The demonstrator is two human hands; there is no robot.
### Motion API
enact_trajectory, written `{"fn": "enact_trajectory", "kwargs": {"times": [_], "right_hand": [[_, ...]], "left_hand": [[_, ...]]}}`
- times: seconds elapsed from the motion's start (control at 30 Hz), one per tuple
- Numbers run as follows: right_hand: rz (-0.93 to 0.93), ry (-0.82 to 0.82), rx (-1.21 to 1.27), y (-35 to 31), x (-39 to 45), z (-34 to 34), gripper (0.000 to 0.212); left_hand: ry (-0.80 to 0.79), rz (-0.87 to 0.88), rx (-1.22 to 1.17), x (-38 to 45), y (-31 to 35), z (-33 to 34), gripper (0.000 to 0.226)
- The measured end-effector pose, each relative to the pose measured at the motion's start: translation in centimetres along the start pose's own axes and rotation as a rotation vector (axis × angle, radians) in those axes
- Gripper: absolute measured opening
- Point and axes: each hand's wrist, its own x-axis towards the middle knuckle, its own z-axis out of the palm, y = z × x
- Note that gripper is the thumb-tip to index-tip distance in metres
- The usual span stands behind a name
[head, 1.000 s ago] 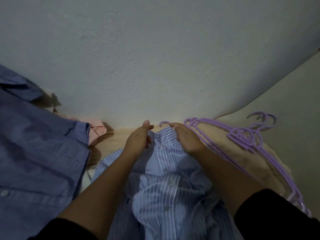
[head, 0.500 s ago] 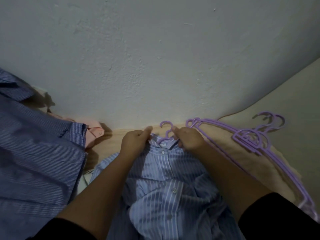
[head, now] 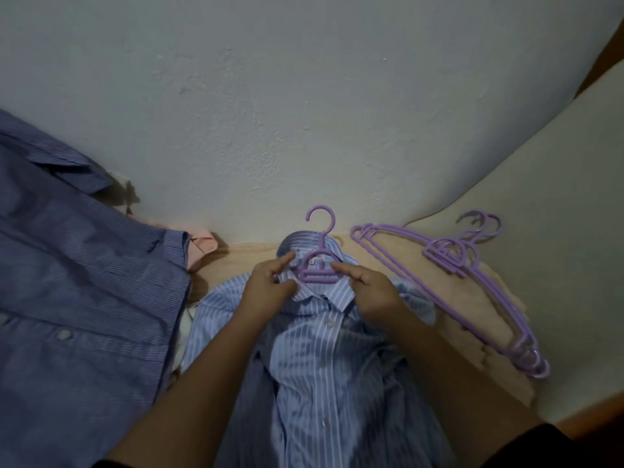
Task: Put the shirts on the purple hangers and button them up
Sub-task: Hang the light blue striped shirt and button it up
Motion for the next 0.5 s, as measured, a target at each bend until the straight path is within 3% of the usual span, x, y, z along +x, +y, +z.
{"fn": "enact_trajectory", "kwargs": {"times": [0.13,0.27,0.5], "right_hand": [[0.027,0.006,-0.099,-0.1,-1.7,-0.2,0.057],[0.030,0.028,-0.120,-0.4,-3.4,-0.3,0.057],[-0.045,0.053,-0.428,-0.9,-3.9,-0.6,0.048]], "left_hand": [[-0.027,0.037,-0.014,-2.6,0.8,-0.8,0.059],[-0.049,0.018,0.154,-4.2,0.7,-1.0,0.087],[-0.046,0.053,0.195,-5.7,0.7,-0.9,0.081]]}}
